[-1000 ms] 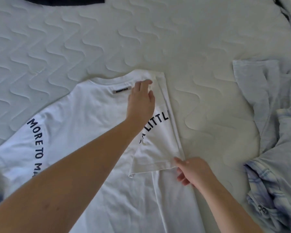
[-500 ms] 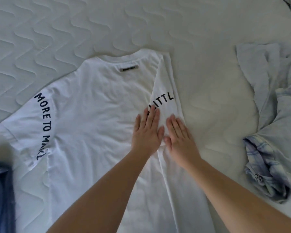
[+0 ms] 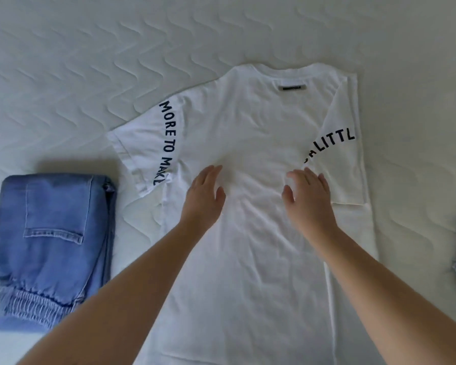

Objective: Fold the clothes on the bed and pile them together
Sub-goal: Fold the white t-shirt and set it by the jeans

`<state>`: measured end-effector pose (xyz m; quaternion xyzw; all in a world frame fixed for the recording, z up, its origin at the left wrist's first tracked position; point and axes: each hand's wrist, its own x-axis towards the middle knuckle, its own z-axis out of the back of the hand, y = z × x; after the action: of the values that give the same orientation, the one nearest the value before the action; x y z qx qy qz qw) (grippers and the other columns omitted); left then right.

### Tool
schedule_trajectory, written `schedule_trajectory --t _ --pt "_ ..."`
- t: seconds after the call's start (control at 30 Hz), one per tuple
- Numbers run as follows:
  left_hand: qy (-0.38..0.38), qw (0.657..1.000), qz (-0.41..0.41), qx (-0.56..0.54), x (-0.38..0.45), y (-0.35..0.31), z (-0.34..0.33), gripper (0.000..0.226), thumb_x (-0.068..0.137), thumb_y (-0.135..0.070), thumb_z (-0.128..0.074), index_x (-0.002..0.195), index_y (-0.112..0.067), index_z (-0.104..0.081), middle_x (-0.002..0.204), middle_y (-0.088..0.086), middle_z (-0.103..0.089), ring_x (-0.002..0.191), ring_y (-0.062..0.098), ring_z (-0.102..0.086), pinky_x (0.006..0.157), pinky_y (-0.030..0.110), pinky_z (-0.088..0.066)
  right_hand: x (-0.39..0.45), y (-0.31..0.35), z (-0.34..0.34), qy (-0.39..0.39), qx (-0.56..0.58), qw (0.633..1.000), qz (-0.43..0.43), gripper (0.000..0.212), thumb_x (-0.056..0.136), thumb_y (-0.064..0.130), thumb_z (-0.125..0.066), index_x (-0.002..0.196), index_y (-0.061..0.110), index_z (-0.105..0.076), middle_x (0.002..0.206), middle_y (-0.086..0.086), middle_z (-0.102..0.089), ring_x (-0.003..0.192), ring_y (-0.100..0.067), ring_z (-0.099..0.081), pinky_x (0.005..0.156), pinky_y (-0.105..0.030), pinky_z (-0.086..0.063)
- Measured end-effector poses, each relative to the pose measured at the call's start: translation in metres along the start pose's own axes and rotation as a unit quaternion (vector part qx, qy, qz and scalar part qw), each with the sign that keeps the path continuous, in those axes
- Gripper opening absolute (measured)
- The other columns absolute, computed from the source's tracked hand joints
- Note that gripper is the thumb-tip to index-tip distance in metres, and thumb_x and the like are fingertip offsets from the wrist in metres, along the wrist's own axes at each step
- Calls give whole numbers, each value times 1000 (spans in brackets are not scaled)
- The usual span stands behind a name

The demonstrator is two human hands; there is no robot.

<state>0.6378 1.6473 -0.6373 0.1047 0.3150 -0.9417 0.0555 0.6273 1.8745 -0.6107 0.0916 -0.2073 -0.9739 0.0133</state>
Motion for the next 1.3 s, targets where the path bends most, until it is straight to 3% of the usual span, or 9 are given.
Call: schedule_trajectory --t 0.17,0.37,0.6,0.7,0.83,0.93,1.1,1.2,1.3 --pt "-91 993 75 2 -36 75 56 49 95 -14 -52 143 -17 -46 146 5 -45 134 25 -41 110 41 -37 -3 76 -27 88 124 988 23 40 98 14 -48 137 8 -49 142 -6 -48 136 -21 -38 105 -17 -22" --pt "-173 954 223 -101 -32 115 95 48 99 -28 -50 144 -14 -41 142 6 -44 120 20 -48 97 29 -37 12 131 -53 158 171 972 -19 46 100 22 -43 146 21 -39 150 4 -41 129 -15 -44 96 -17 -27" --pt "-150 821 388 -391 30 108 102 48 91 -29 -65 125 4 -55 117 22 -64 82 26 -56 72 32 -46 47 157 -69 194 256 943 -86 45 99 22 -42 144 28 -41 147 8 -44 134 -9 -42 98 -25 -37" --pt "-121 757 416 -488 49 101 107 41 87 -35 -71 115 -7 -61 90 6 -62 68 16 -57 57 25 -46 61 162 -70 191 308 925 -110 45 98 20 -42 142 28 -44 144 9 -48 128 -7 -45 94 -23 -35" --pt "-117 729 303 -603 62 80 109 9 88 -20 -69 93 -23 -61 86 -1 -74 81 18 -71 60 26 -56 81 165 -65 176 382 898 -127 42 98 19 -43 140 23 -48 139 7 -53 121 -7 -50 106 -29 -38" --pt "-79 778 181 -597 68 59 105 25 80 -13 -60 102 -24 -64 85 -4 -75 79 14 -71 67 27 -56 100 164 -52 158 496 836 -171 35 100 23 -44 134 26 -49 130 2 -59 111 -12 -59 101 -32 -43" --pt "48 975 18 -216 96 1 85 55 82 -23 -52 135 -35 -45 55 -18 -49 53 -1 -46 58 20 -37 125 142 -23 109 638 729 -224 48 101 50 -35 139 23 -45 126 2 -62 107 -16 -64 94 -34 -46" --pt "184 976 -91 -69 110 -30 71 74 87 -22 -51 151 -46 -22 82 -21 -55 65 1 -50 62 17 -39 137 120 -11 103 664 699 -246 64 92 67 -36 129 19 -56 122 -3 -66 112 -20 -63 87 -33 -50" --pt "228 961 -102 -120 119 -32 64 48 91 -19 -49 136 -35 -52 85 -18 -59 69 5 -55 69 24 -45 142 102 -8 98 647 694 -300 77 81 73 -52 133 16 -52 128 -7 -63 115 -23 -63 90 -34 -51"
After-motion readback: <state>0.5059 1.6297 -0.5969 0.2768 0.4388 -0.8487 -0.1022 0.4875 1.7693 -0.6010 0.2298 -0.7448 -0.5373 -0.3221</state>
